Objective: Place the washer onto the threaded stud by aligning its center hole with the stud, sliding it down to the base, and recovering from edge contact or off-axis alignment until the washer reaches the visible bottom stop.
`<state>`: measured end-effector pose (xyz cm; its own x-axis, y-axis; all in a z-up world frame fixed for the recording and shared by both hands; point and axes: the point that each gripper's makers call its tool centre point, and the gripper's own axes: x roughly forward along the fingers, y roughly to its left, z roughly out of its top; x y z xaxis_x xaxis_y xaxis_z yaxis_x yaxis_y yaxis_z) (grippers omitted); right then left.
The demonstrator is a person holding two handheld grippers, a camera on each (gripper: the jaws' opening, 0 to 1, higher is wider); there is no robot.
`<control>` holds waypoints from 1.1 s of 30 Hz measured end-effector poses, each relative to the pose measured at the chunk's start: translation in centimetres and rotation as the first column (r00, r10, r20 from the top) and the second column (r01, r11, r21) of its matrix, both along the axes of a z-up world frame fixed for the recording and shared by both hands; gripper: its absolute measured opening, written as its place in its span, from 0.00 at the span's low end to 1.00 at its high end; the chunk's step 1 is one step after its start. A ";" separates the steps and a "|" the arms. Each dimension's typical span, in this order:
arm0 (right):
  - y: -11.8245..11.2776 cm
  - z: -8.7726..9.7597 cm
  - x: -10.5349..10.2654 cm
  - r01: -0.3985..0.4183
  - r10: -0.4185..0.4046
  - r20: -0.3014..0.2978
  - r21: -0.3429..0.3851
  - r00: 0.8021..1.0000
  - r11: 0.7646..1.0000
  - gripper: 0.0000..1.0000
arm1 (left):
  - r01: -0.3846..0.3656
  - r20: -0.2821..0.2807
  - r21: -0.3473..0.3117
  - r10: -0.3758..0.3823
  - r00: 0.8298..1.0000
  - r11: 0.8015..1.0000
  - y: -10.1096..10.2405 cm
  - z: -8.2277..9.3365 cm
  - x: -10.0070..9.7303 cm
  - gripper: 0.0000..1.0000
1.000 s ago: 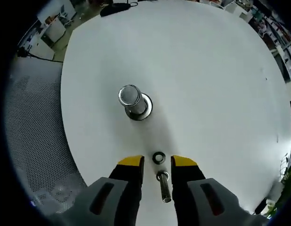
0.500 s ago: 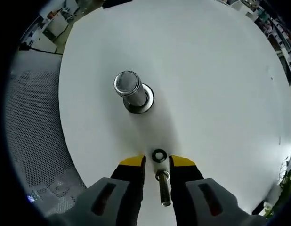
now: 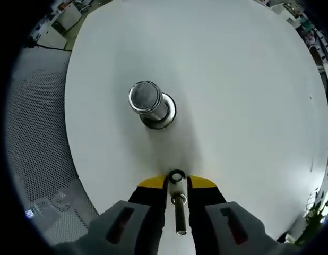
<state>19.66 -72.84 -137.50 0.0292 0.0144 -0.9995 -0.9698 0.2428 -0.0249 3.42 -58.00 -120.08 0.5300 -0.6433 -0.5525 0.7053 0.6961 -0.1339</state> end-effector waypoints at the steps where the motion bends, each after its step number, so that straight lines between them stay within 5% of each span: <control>1: 0.0 0.0 0.0 -0.001 0.001 0.000 0.001 1.000 1.000 0.16 | -0.002 0.001 0.000 0.002 1.000 1.000 0.0 0.0 0.0 0.22; 16: 0.0 -0.1 0.2 0.056 -0.056 0.028 0.002 0.998 0.998 0.13 | -0.006 0.001 0.005 0.006 1.000 1.000 0.1 -0.1 0.1 0.21; 33: 0.1 0.1 0.2 0.162 -0.166 0.028 0.098 0.986 0.982 0.13 | -0.015 0.009 0.004 0.014 1.000 1.000 0.2 0.1 0.2 0.21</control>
<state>19.90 -72.76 -137.39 0.0751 0.1011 -0.9920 -0.9155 0.4012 -0.0285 3.58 -57.81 -120.00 0.5441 -0.6333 -0.5503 0.6963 0.7068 -0.1249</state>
